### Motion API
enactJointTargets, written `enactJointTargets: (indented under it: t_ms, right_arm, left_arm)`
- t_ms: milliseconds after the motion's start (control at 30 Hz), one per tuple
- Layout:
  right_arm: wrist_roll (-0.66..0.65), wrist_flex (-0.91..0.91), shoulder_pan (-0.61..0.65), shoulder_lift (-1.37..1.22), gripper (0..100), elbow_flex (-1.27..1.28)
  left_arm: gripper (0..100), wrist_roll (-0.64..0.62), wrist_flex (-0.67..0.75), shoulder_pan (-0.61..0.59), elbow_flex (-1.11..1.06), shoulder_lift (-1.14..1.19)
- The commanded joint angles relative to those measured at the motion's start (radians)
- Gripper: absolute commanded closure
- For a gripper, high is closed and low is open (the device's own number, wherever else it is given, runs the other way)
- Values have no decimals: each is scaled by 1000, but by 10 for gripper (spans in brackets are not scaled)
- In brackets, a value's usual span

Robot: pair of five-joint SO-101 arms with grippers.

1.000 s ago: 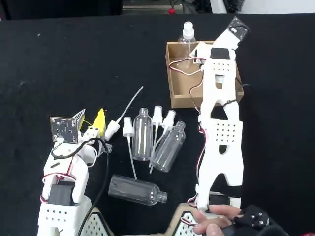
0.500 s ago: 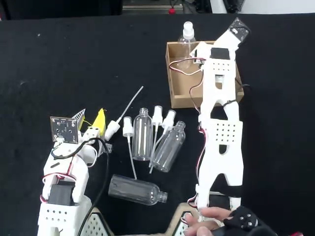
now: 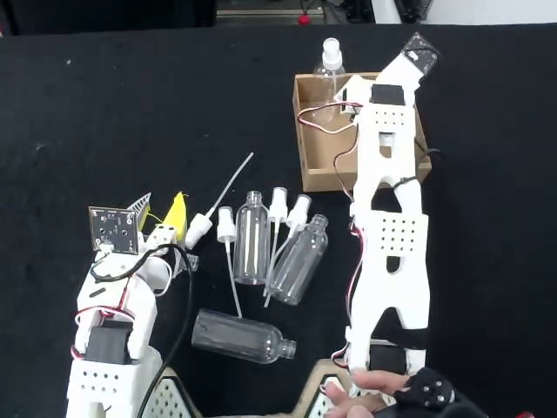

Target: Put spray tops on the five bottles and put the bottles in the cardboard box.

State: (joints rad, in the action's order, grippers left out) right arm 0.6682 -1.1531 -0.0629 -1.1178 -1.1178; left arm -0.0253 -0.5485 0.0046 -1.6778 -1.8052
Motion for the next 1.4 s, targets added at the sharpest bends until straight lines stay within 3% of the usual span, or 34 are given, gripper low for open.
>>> enactJointTargets:
  t_ms: [0,900,1133,1367]
  right_arm:
    - [-2,-9,20,25,986,-44]
    - [6,-12,17,27,986,-47]
    - [0,-117,-2,38,984,-96]
    - [-14,-382,-48,38,984,-390]
  left_arm:
    - [837,6,-3,10,-21,-5]
    - [837,6,-3,7,-21,-5]
    - [837,6,-3,10,-21,-5]
    - [837,6,-3,10,-21,-5]
